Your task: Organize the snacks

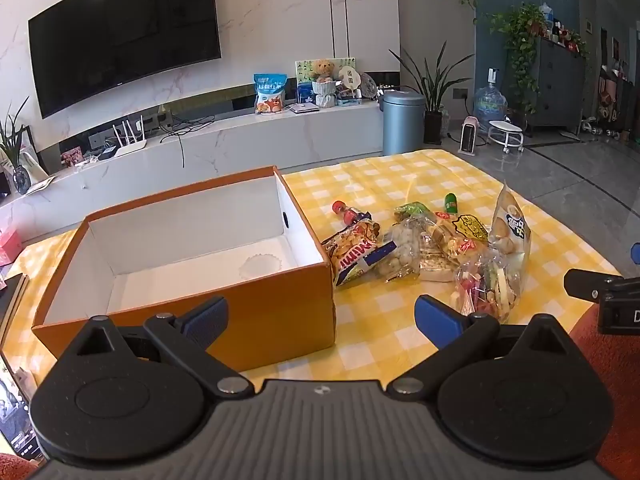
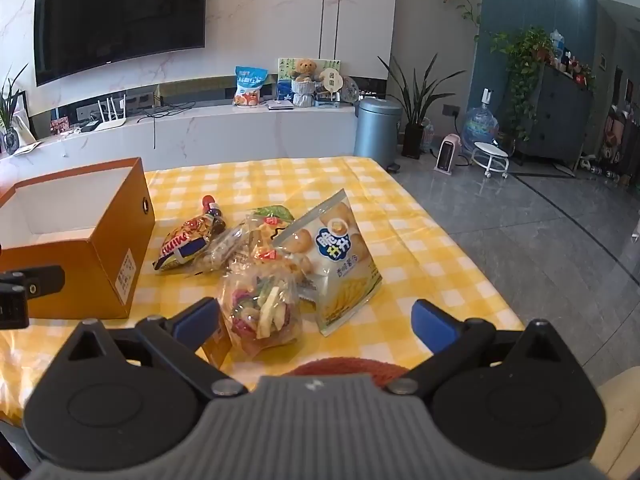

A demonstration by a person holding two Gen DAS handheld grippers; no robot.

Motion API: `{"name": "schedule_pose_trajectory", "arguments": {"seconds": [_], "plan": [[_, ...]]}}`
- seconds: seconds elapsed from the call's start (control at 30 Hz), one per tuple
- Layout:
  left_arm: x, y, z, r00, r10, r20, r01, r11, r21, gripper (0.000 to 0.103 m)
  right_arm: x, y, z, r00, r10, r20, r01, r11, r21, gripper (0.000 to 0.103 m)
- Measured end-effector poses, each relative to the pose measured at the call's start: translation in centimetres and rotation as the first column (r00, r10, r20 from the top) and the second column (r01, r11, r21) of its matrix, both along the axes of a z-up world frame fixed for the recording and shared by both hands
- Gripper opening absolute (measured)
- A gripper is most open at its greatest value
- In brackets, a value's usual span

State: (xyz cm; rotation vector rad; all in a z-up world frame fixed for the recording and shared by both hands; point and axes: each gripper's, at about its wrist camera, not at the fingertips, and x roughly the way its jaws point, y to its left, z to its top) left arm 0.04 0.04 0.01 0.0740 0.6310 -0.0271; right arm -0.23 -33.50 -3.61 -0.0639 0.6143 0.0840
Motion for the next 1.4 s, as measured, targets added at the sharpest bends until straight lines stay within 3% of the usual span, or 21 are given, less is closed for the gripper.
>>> {"name": "schedule_pose_trajectory", "arguments": {"seconds": [1.4], "plan": [[0.6,-0.2,-0.7,0.999,0.004,-0.039,-0.004,1.0,0.005,0.103,0.2,-0.4,-0.2,1.0,0.004,-0.02,-0.003,0.999,0.045,0.1]]}}
